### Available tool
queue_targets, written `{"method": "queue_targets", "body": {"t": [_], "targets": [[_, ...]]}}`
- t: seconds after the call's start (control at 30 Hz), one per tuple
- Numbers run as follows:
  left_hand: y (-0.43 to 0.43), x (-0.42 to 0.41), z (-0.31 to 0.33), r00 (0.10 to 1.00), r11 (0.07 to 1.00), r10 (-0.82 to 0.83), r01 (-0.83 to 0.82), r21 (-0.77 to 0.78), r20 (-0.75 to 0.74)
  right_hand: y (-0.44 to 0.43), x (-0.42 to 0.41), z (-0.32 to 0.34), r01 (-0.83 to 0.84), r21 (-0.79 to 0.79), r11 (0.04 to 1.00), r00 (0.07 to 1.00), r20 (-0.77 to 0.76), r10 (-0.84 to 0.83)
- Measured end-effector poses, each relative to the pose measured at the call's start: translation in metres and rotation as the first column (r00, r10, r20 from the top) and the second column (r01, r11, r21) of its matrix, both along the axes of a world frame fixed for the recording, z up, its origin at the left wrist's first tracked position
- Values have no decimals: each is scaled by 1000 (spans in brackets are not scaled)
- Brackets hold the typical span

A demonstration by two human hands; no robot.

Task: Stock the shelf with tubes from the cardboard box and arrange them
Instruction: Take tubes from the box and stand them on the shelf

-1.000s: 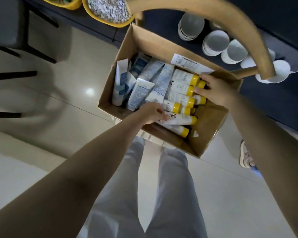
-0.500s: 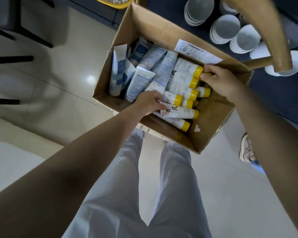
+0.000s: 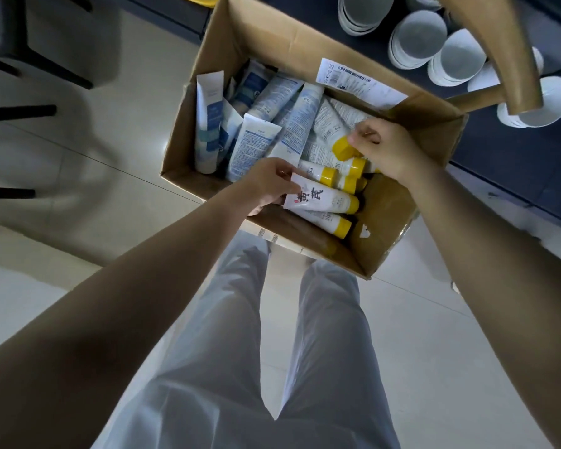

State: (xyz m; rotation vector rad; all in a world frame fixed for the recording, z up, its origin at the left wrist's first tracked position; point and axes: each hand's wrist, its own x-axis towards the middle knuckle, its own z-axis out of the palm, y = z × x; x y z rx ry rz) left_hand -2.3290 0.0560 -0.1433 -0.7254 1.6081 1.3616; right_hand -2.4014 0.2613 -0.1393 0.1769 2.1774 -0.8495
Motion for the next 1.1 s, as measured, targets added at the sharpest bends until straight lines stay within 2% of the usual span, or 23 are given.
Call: {"method": "queue_targets", "body": {"t": [0.2, 0.33, 0.43, 0.53, 0.67, 0.8, 0.9, 0.97, 1.1], "targets": [[-46, -11, 12, 999, 998, 48, -47, 36, -26, -25, -7, -13, 102, -1, 995, 995, -11, -102], [-68, -15, 9, 991, 992, 126, -125, 14, -47, -37, -12, -18, -15, 120, 993, 1000, -6, 16], [-75, -17, 9, 978, 982, 188, -188, 9, -92, -39, -7, -16, 2, 114, 993, 998, 69, -10], [-75, -19, 12, 975, 981, 192, -193, 4, -109, -30, -1, -11, -49, 120, 992, 985, 173, 27], [-74, -19, 12, 982, 992, 109, -117, -43, -154, -19, 5, -10, 84, 80, 993, 966, 237, -101], [-76, -17, 17, 972, 994, 99, -108, -30, -215, -16, 11, 2, 258, 27, 966, 900, 356, -250], [-80, -19, 31, 961, 994, 113, -110, 24, -253, -18, 20, 27, 408, -17, 913, 845, 384, -371], [-84, -21, 45, 960, 995, 99, -91, 42, -264, -19, 28, 50, 539, -55, 841, 778, 416, -471], [-91, -30, 92, 956, 999, -24, 34, 29, -292, -16, 43, 110, 776, -190, 601, 610, 468, -640]]}}
